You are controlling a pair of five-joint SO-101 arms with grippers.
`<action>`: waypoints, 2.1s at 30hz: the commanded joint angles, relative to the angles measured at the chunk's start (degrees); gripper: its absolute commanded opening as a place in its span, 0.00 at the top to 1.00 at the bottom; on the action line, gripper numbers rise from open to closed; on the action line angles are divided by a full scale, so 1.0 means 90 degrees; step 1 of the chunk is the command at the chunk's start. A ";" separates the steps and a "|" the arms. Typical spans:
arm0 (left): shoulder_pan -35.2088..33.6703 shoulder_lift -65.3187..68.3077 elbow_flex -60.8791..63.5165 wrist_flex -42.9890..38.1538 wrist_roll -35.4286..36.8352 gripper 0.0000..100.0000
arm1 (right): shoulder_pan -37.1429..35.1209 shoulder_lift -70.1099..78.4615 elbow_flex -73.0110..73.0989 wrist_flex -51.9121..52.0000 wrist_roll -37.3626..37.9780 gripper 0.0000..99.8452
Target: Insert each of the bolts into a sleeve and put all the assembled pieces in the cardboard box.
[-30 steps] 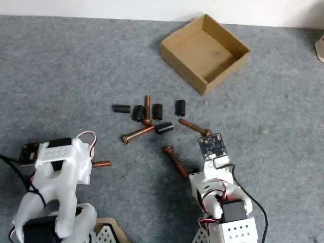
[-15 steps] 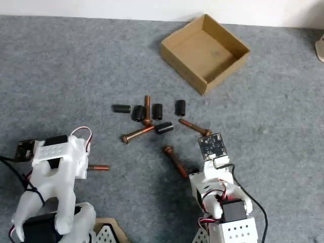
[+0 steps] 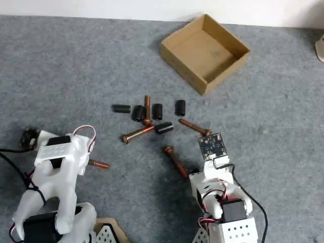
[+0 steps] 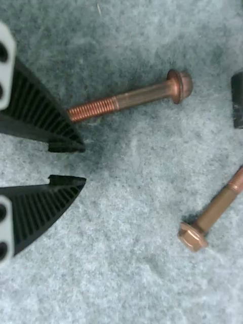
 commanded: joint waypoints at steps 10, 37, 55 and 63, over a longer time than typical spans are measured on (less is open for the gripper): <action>0.0737 -0.0073 -0.0825 -0.0322 -0.0752 0.99 | 0.0044 -0.0122 0.0982 0.0024 0.0059 0.91; 0.2310 -0.0083 -0.1187 -0.1719 -0.0762 0.99 | 0.0044 -0.0112 0.0982 0.0024 0.0059 0.91; 0.2183 -0.0083 -0.1050 -0.1592 -0.3253 0.99 | 0.0024 -0.0132 0.0982 -0.0747 0.0049 0.91; 0.2183 -0.0073 -0.0630 -0.1621 -0.3263 0.99 | 0.0405 -0.0122 0.0972 -0.2291 0.1807 0.91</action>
